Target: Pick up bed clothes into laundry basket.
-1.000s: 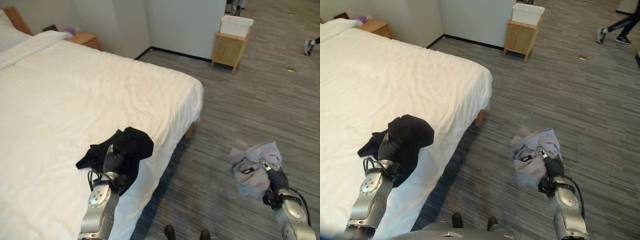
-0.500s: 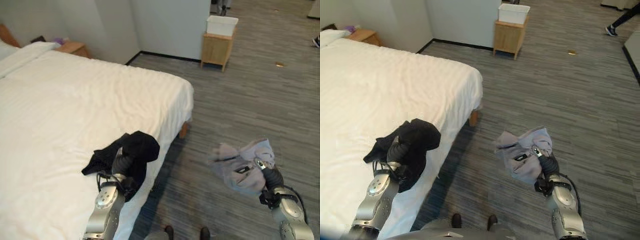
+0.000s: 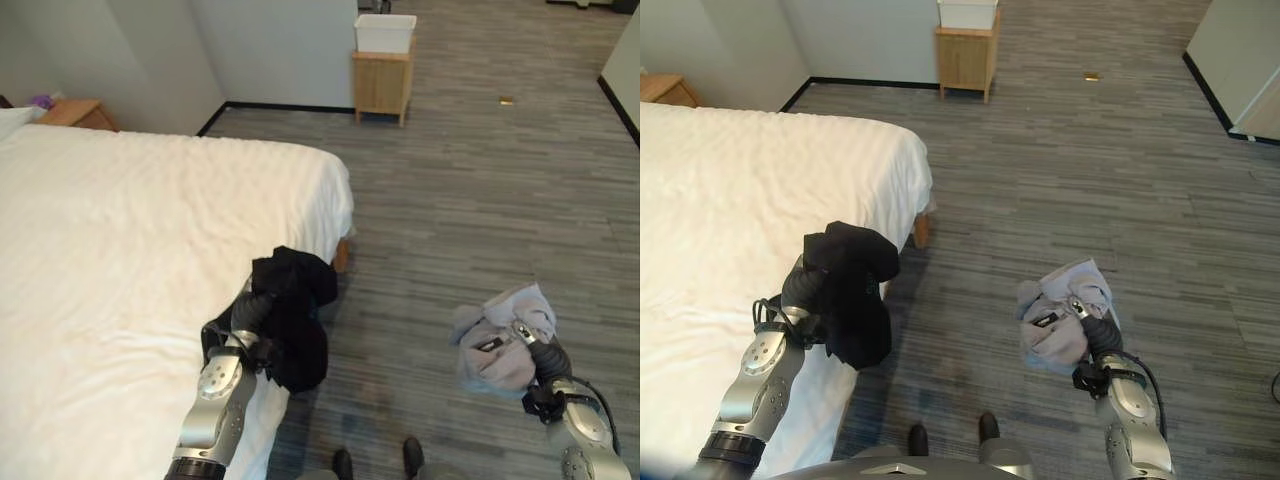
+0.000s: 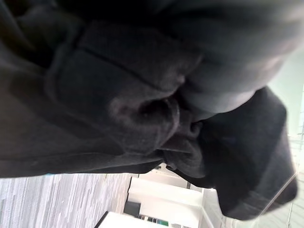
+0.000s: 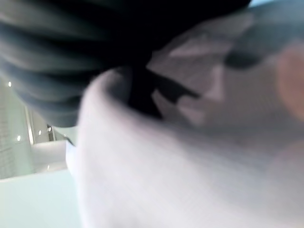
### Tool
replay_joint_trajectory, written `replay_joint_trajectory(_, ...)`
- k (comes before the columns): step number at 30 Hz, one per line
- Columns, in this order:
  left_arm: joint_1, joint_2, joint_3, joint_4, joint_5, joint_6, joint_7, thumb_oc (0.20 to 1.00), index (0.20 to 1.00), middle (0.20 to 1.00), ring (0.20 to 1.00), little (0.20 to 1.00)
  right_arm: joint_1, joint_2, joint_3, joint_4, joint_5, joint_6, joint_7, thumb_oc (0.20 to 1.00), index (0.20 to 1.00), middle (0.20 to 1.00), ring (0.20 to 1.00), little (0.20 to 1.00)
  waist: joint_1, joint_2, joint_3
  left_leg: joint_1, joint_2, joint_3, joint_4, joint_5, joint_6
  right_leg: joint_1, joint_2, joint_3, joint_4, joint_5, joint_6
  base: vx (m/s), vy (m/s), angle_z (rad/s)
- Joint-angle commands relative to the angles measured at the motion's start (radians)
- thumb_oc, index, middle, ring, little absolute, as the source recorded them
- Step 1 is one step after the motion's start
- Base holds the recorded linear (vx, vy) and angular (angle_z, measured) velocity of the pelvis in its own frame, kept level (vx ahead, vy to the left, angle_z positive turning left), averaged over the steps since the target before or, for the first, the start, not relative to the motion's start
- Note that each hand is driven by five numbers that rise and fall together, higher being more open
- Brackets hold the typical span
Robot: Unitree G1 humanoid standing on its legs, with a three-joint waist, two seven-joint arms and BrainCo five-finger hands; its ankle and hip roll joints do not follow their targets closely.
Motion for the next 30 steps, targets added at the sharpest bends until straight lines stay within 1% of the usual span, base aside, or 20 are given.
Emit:
replay_joint_trajectory(1,-0.008,0.039,0.055,-0.033,-0.019,-0.073,0.008,0.200,0.200,0.200,0.200,0.200,-0.082,-0.006,-0.030,-0.040,0.050,-0.077,0.000,0.200,0.200,0.200,0.200,0.200,0.047,-0.042,-0.061,-0.060,-0.080,-0.075,0.022,-0.025,0.038,-0.021,0.087,-0.014,0.012,-0.071,-0.011,0.05,0.029,-0.06)
replay_joint_trajectory(6,0.017,0.034,0.097,-0.019,-0.027,-0.078,0.024,0.200,0.200,0.200,0.200,0.200,-0.103,-0.011,-0.018,-0.035,0.047,-0.081,-0.011,0.200,0.200,0.200,0.200,0.200,0.063,-0.038,-0.066,-0.047,-0.088,-0.070,0.032,-0.049,0.047,-0.002,0.071,-0.037,0.015,-0.088,-0.012,0.07,0.049,-0.06)
replay_joint_trajectory(8,0.006,0.034,0.103,-0.002,-0.032,-0.077,0.043,0.200,0.200,0.200,0.200,0.200,-0.126,-0.007,-0.002,-0.035,0.039,-0.080,-0.017,0.200,0.200,0.200,0.200,0.200,0.067,-0.012,-0.038,-0.031,-0.076,-0.063,0.042,-0.073,0.062,-0.104,0.058,-0.065,0.267,-0.126,0.020,0.04,0.083,0.02)
replay_joint_trajectory(9,-0.003,0.038,0.101,0.002,-0.026,-0.075,0.049,0.200,0.200,0.200,0.200,0.200,-0.128,-0.003,-0.001,-0.040,0.032,-0.078,-0.016,0.200,0.200,0.200,0.200,0.200,0.060,-0.007,-0.022,-0.022,-0.069,-0.066,0.050,-0.081,0.068,-0.153,0.056,-0.065,0.389,-0.104,0.056,0.07,0.055,-0.04)
replay_joint_trajectory(11,-0.015,0.047,0.090,0.002,-0.016,-0.074,0.046,0.200,0.200,0.200,0.200,0.200,-0.126,0.000,-0.002,-0.045,0.028,-0.075,-0.013,0.200,0.200,0.200,0.200,0.200,0.042,0.000,0.001,-0.004,-0.057,-0.090,0.058,-0.090,0.067,-0.247,0.067,-0.079,0.479,-0.057,0.083,0.12,0.016,0.00)
replay_joint_trajectory(12,-0.026,0.051,0.085,0.006,-0.010,-0.076,0.047,0.200,0.200,0.200,0.200,0.200,-0.120,0.004,-0.005,-0.049,0.030,-0.076,-0.008,0.200,0.200,0.200,0.200,0.200,0.026,0.000,0.004,0.011,-0.054,-0.105,0.050,-0.095,0.065,-0.294,0.075,-0.082,0.458,-0.059,0.076,0.24,-0.017,0.01)
replay_joint_trajectory(14,-0.042,0.054,0.082,-0.001,-0.003,-0.074,0.042,0.200,0.200,0.200,0.200,0.200,-0.109,0.003,-0.019,-0.056,0.035,-0.075,-0.005,0.200,0.200,0.200,0.200,0.200,0.000,0.003,-0.004,0.060,-0.045,-0.132,0.014,-0.113,0.055,-0.329,0.078,-0.113,0.325,-0.069,0.053,0.37,-0.068,0.04)
replay_joint_trajectory(16,-0.062,0.054,0.070,0.008,-0.005,-0.076,0.038,0.200,0.200,0.200,0.200,0.200,-0.095,0.002,-0.031,-0.055,0.042,-0.081,-0.012,0.200,0.200,0.200,0.200,0.200,-0.026,0.001,-0.008,0.100,-0.042,-0.162,0.007,-0.135,0.046,-0.339,0.077,-0.089,0.185,-0.035,0.042,0.40,-0.090,0.38)
replay_joint_trajectory(18,-0.087,0.056,0.058,0.018,-0.002,-0.077,0.037,0.200,0.200,0.200,0.200,0.200,-0.081,0.004,-0.045,-0.062,0.046,-0.085,-0.019,0.200,0.200,0.200,0.200,0.200,-0.054,-0.003,-0.010,0.134,-0.029,-0.190,0.007,-0.160,0.026,-0.366,0.056,-0.039,0.058,0.010,0.060,0.43,-0.109,0.66)
replay_joint_trajectory(20,-0.092,0.055,0.050,0.019,-0.001,-0.080,0.036,0.200,0.200,0.200,0.200,0.200,-0.074,0.005,-0.051,-0.073,0.044,-0.083,-0.022,0.200,0.200,0.200,0.200,0.200,-0.070,0.003,-0.012,0.153,-0.015,-0.199,0.009,-0.176,0.015,-0.385,0.033,-0.046,0.028,0.032,0.075,0.37,-0.137,0.60)
replay_joint_trajectory(21,-0.099,0.055,0.047,0.025,0.005,-0.085,0.036,0.200,0.200,0.200,0.200,0.200,-0.074,0.008,-0.051,-0.065,0.047,-0.085,-0.019,0.200,0.200,0.200,0.200,0.200,-0.076,-0.002,-0.025,0.203,-0.003,-0.189,0.006,-0.202,-0.005,-0.391,0.003,-0.116,0.041,0.063,0.082,0.57,-0.264,0.65)
replay_joint_trajectory(22,-0.099,0.044,0.045,0.027,0.009,-0.084,0.029,0.200,0.200,0.200,0.200,0.200,-0.078,0.007,-0.045,-0.048,0.049,-0.084,-0.016,0.200,0.200,0.200,0.200,0.200,-0.085,-0.003,-0.048,0.221,0.018,-0.186,0.026,-0.191,-0.021,-0.361,-0.012,-0.171,0.048,0.082,0.062,0.59,-0.259,0.41)
replay_joint_trajectory(23,-0.098,0.044,0.046,0.027,0.009,-0.084,0.029,0.200,0.200,0.200,0.200,0.200,-0.078,0.006,-0.044,-0.047,0.049,-0.084,-0.016,0.200,0.200,0.200,0.200,0.200,-0.089,-0.001,-0.048,0.222,0.021,-0.188,0.026,-0.192,-0.022,-0.359,-0.012,-0.175,0.046,0.082,0.062,0.43,-0.203,0.10)
replay_joint_trajectory(24,-0.100,0.038,0.043,0.027,0.008,-0.084,0.028,0.200,0.200,0.200,0.200,0.200,-0.079,0.005,-0.043,-0.039,0.051,-0.087,-0.014,0.200,0.200,0.200,0.200,0.200,-0.098,0.005,-0.060,0.217,0.045,-0.186,0.065,-0.149,-0.041,-0.347,0.004,-0.162,0.063,0.083,0.048,0.33,-0.197,-0.28)
replay_joint_trajectory(25,-0.100,0.031,0.040,0.029,0.001,-0.083,0.029,0.200,0.200,0.200,0.200,0.200,-0.082,-0.001,-0.040,-0.039,0.054,-0.087,-0.011,0.200,0.200,0.200,0.200,0.200,-0.103,0.014,-0.070,0.208,0.080,-0.176,0.144,-0.076,-0.070,-0.331,0.022,-0.168,0.085,0.074,0.034,0.60,-0.397,-0.14)
replay_joint_trajectory(26,-0.104,0.017,0.033,0.033,-0.015,-0.078,0.027,0.200,0.200,0.200,0.200,0.200,-0.087,-0.014,-0.038,-0.044,0.081,-0.090,-0.004,0.200,0.200,0.200,0.200,0.200,-0.102,0.015,-0.070,0.136,0.098,-0.150,0.371,0.077,-0.112,-0.247,0.043,-0.190,0.067,0.049,0.005,0.45,-0.307,0.23)
replay_joint_trajectory(27,-0.104,0.018,0.033,0.033,-0.015,-0.078,0.027,0.200,0.200,0.200,0.200,0.200,-0.087,-0.013,-0.037,-0.043,0.081,-0.090,-0.003,0.200,0.200,0.200,0.200,0.200,-0.105,0.017,-0.073,0.132,0.100,-0.153,0.375,0.072,-0.111,-0.246,0.044,-0.193,0.064,0.045,0.007,0.42,-0.345,0.30)
replay_joint_trajectory(28,-0.101,0.020,0.027,0.036,-0.014,-0.072,0.025,0.200,0.200,0.200,0.200,0.200,-0.089,-0.026,-0.040,-0.043,0.089,-0.092,-0.003,0.200,0.200,0.200,0.200,0.200,-0.101,0.000,-0.061,0.064,0.104,-0.122,0.536,0.136,-0.122,-0.197,0.042,-0.197,0.052,0.028,-0.015,0.41,-0.456,0.11)
replay_joint_trajectory(29,-0.101,0.024,0.023,0.033,-0.028,-0.070,0.021,0.200,0.200,0.200,0.200,0.200,-0.091,-0.049,-0.042,-0.037,0.096,-0.094,-0.015,0.200,0.200,0.200,0.200,0.200,-0.069,-0.048,-0.026,-0.046,0.097,-0.073,0.769,0.181,-0.103,-0.111,0.030,-0.184,0.042,-0.013,-0.055,0.51,-0.593,-0.18)
replay_joint_trajectory(30,-0.101,0.023,0.020,0.032,-0.042,-0.068,0.024,0.200,0.200,0.200,0.200,0.200,-0.095,-0.058,-0.044,-0.030,0.098,-0.093,-0.028,0.200,0.200,0.200,0.200,0.200,-0.051,-0.063,-0.007,-0.114,0.090,-0.045,0.827,0.160,-0.090,-0.074,0.031,-0.180,0.039,-0.035,-0.070,0.50,-0.529,-0.28)
